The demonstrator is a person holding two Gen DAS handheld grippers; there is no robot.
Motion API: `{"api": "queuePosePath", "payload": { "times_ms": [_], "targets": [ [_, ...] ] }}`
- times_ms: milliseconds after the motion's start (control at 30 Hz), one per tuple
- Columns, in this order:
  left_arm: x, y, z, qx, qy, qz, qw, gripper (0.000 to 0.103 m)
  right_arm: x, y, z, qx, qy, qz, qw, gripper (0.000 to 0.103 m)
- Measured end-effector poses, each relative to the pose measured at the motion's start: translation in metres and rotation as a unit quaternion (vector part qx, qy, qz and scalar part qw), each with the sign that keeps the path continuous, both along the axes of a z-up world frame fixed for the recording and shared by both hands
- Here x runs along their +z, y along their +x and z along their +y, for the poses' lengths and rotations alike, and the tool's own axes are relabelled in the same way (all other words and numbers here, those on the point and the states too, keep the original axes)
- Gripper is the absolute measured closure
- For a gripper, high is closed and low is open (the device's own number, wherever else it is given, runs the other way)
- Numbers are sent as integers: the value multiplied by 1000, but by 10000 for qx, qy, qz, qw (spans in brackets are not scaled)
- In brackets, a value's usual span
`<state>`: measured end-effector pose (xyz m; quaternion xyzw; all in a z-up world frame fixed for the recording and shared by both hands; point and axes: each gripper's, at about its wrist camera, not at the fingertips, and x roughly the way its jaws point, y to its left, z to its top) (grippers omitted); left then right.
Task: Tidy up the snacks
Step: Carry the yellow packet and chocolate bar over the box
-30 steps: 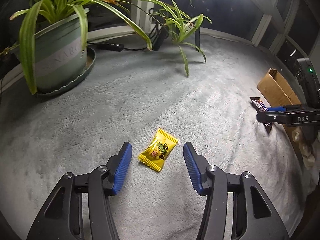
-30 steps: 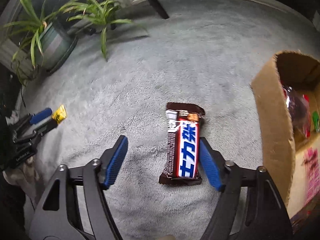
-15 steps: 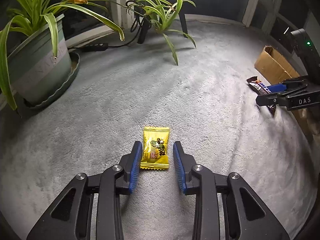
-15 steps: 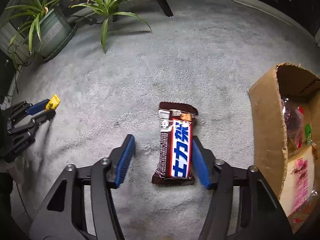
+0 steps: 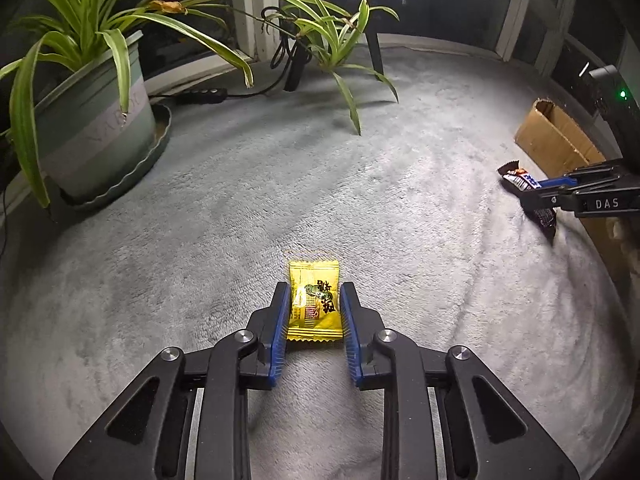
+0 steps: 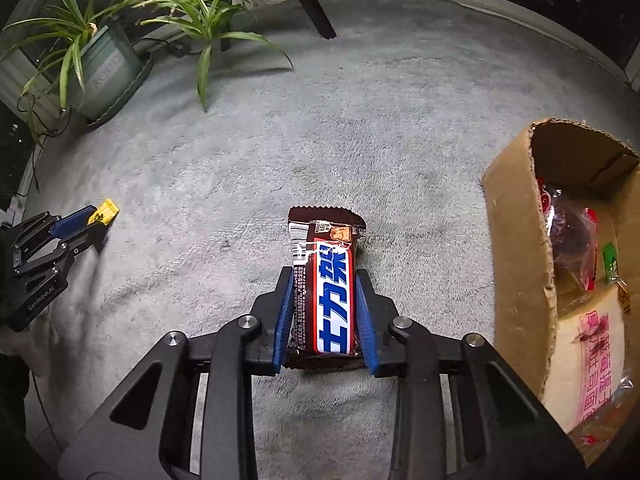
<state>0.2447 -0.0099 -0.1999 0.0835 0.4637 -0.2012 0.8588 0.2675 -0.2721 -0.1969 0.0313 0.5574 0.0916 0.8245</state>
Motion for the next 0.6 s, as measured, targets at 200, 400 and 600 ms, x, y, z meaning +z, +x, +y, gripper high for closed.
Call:
{"api": "queuePosePath", "payload": {
  "times_ms": [200, 400, 600],
  "targets": [
    [18, -11, -2, 31, -87, -125, 9999, 80, 19, -19, -2, 158, 63, -227, 9996, 73],
    [40, -28, -15, -48, -186, -295, 9994, 80, 46, -38, -4, 280, 134, -531, 9981, 73],
    [64, -43, -38, -155, -258, -472, 9984, 80, 71, -58, -24, 275, 245, -785, 9962, 73]
  ]
}}
